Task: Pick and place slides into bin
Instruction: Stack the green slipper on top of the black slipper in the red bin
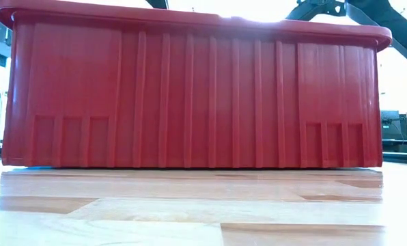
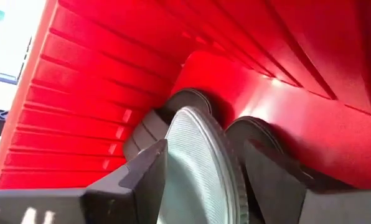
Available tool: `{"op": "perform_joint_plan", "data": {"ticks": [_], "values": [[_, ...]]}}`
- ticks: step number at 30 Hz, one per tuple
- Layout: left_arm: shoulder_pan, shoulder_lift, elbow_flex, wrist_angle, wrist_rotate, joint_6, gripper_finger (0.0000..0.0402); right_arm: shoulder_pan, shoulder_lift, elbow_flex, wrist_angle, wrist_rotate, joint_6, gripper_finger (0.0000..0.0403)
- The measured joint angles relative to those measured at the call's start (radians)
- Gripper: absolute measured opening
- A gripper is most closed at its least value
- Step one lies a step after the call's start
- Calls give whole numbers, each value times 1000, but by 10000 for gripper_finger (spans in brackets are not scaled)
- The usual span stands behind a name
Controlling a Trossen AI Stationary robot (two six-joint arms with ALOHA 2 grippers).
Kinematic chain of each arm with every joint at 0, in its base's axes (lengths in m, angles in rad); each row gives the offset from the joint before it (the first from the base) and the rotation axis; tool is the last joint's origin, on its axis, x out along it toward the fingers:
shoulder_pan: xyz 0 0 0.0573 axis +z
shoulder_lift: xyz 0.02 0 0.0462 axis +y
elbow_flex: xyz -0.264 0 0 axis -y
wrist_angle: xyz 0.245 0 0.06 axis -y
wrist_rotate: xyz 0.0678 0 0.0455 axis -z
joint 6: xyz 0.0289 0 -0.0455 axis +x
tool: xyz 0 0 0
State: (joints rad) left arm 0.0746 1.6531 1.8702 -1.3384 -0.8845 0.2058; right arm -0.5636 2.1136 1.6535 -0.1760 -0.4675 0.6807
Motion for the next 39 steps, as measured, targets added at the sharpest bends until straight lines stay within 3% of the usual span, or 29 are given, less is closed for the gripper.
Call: {"op": "perform_joint_plan", "data": {"ticks": [17, 25, 32, 39], "values": [[31, 0, 0, -15, -6, 35, 138, -46, -66, 0, -23, -22, -35, 202], [31, 0, 0, -34, 38, 93, 138, -73, -161, 0, -36, -129, -60, 202], [31, -2, 0, -45, 216, 192, 138, -75, -276, 0, -148, -195, -160, 202], [30, -63, 0, -50, 503, 319, 138, -52, -425, 0, -409, -191, -366, 202]]}}
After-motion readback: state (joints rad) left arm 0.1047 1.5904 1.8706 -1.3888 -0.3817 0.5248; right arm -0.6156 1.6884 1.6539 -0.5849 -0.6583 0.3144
